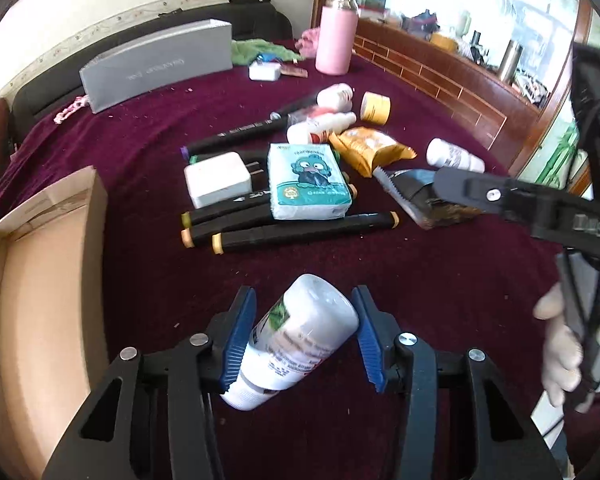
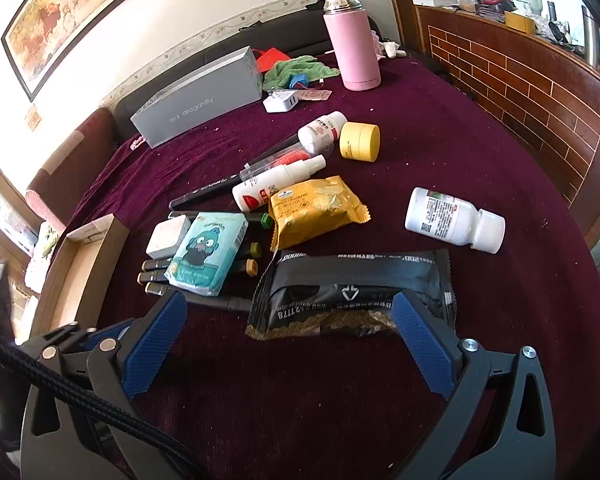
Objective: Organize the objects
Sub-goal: 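Grasp the white pill bottle with the left tool and lift it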
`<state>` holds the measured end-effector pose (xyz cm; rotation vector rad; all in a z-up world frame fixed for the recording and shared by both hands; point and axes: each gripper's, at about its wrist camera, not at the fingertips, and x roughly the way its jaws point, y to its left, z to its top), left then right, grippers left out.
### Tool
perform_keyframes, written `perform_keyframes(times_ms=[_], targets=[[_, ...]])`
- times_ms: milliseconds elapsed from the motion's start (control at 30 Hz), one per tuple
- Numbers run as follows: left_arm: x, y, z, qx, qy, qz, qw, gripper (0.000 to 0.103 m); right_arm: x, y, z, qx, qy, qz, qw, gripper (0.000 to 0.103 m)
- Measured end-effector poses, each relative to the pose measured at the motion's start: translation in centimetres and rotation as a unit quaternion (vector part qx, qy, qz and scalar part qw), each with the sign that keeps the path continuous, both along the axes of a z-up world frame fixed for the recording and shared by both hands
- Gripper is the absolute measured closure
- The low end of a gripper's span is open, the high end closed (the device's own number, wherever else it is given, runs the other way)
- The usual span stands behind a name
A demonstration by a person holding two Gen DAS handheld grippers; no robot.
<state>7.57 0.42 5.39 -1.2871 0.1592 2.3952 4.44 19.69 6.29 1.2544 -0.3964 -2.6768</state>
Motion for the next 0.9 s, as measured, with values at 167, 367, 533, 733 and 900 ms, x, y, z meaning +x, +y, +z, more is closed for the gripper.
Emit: perform_keyframes(times_ms=[167, 367, 533, 733, 900], targets=[[0.1, -0.7, 0.1, 0.017, 0.000, 0.007, 0.9998, 0.061, 0.2, -0.2, 0.1, -0.002, -0.002, 0.002, 1.000, 0.000], [-1.7, 1.8, -2.2, -0.031, 0.007, -0.017, 0.9993, 0.056, 0.2, 0.2, 0.6, -0.003, -0.005, -0.013, 1.000, 0.000], [-2.2, 3.1, -3.6, -0.074, 0.021, -0.024, 0.9967, 0.056, 0.8, 0.8, 1.2, 0.003, -0.002, -0.023, 1.000, 0.000], [-1.1, 0.7, -2.9, 0.007, -0.037, -0.036, 0.9987, 0.074, 0.8, 3.7, 2.0, -0.010, 0.000, -0.049, 0.999, 0.000], [0.3, -2.4, -1.6, 0.086, -0.056, -0.010, 0.9947, 0.074, 0.0, 5.3, 1.8, -0.036, -0.016, -0.055, 0.998, 0.000]])
